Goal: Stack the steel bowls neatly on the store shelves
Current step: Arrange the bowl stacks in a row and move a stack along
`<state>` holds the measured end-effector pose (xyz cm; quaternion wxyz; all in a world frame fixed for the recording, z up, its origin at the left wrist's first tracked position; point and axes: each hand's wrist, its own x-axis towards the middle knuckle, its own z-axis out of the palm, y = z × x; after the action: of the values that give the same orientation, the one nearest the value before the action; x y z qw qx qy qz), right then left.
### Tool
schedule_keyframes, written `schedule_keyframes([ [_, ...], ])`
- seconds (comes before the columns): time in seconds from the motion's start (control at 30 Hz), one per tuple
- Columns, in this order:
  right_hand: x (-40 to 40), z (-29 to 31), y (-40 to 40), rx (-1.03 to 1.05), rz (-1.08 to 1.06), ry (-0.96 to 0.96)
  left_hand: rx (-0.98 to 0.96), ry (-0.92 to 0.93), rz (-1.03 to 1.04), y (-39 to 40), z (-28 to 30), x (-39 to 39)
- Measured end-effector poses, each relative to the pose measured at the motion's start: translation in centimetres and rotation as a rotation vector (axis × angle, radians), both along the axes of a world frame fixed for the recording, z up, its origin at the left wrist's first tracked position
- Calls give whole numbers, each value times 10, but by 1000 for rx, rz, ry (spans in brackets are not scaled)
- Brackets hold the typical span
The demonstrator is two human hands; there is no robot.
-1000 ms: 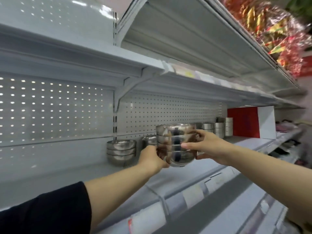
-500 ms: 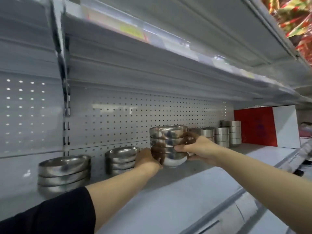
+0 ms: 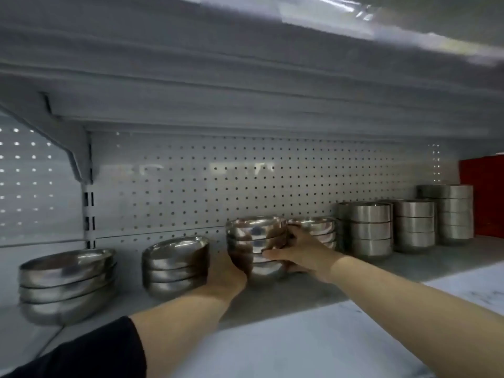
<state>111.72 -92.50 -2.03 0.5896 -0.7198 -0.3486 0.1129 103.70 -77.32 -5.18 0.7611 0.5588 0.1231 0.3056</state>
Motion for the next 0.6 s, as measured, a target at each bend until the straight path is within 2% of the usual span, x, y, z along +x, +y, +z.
schedule_keyframes([
  [0.03,3,-2,0,9,15,-5,-78,-9,-17,-5,0,1],
  [0.07,5,-4,1,22,26,-12,11,87,10,-8,1,0],
  [0.1,8,-7,3,41,35,-17,246,230,129,-7,-3,3],
  [0.13,10,-11,4,61,42,-19,566,373,249,-4,-4,6],
  [0.17,12,-14,5,79,45,-16,724,477,287,-4,-7,9],
  [0.27,17,-21,9,113,54,0,782,577,383,-6,-12,11],
  [0.6,17,-28,21,126,36,0,841,614,430,-3,-11,7],
])
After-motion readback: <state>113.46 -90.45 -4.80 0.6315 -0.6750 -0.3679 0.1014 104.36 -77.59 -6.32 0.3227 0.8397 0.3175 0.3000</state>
